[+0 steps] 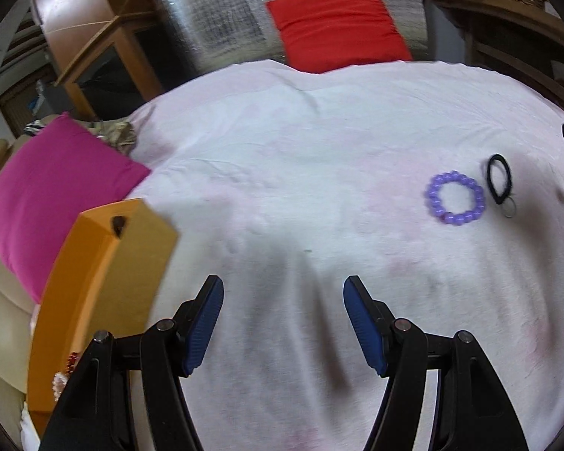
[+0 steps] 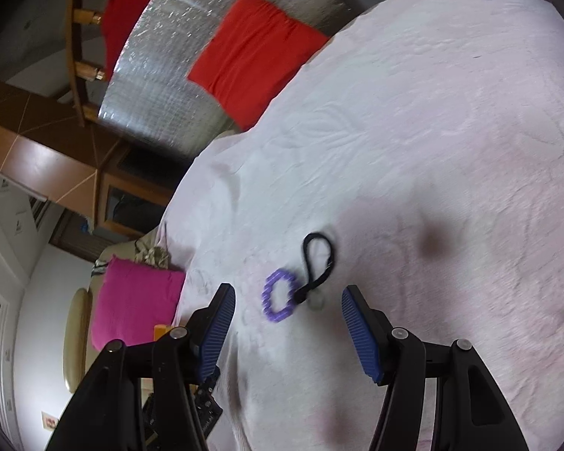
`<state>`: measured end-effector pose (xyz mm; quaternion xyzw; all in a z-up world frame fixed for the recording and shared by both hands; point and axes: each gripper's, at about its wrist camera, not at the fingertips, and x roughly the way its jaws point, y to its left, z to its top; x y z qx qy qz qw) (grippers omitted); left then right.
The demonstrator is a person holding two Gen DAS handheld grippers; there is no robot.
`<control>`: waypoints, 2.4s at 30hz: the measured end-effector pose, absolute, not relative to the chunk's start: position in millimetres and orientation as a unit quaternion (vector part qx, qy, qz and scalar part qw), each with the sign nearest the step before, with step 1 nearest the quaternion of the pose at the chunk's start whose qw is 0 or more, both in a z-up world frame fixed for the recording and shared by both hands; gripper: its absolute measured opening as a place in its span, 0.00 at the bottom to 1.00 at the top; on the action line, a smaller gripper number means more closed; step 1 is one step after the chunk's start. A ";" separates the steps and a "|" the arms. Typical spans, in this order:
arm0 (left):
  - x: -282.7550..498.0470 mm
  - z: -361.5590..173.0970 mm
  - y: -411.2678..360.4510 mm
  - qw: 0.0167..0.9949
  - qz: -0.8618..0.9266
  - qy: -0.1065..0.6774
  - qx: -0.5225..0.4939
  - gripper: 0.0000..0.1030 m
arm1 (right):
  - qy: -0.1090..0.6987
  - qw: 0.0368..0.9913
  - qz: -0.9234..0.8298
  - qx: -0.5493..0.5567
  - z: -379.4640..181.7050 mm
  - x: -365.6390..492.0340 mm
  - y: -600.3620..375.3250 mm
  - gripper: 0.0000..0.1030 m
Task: Organize jewelry
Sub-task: 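Move both grippers back to the purple bracelet and black loop hair tie, then close the left gripper on the purple bead bracelet while the right grasps the black loop tie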
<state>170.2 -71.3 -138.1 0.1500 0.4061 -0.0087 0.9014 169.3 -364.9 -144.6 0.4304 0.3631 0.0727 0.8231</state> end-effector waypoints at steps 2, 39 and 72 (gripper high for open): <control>174.6 -139.8 -78.5 0.901 -0.024 0.408 0.146 0.65 | 0.362 0.821 0.068 0.436 -146.7 171.7 -370.5 0.60; 224.9 -159.6 -124.1 0.869 -0.206 0.443 0.074 0.09 | 0.404 0.807 0.046 0.429 -172.6 211.2 -349.4 0.57; 189.9 -152.8 -20.8 0.859 -0.183 0.477 0.029 0.09 | 0.451 0.808 0.036 0.377 -173.7 197.5 -308.2 0.13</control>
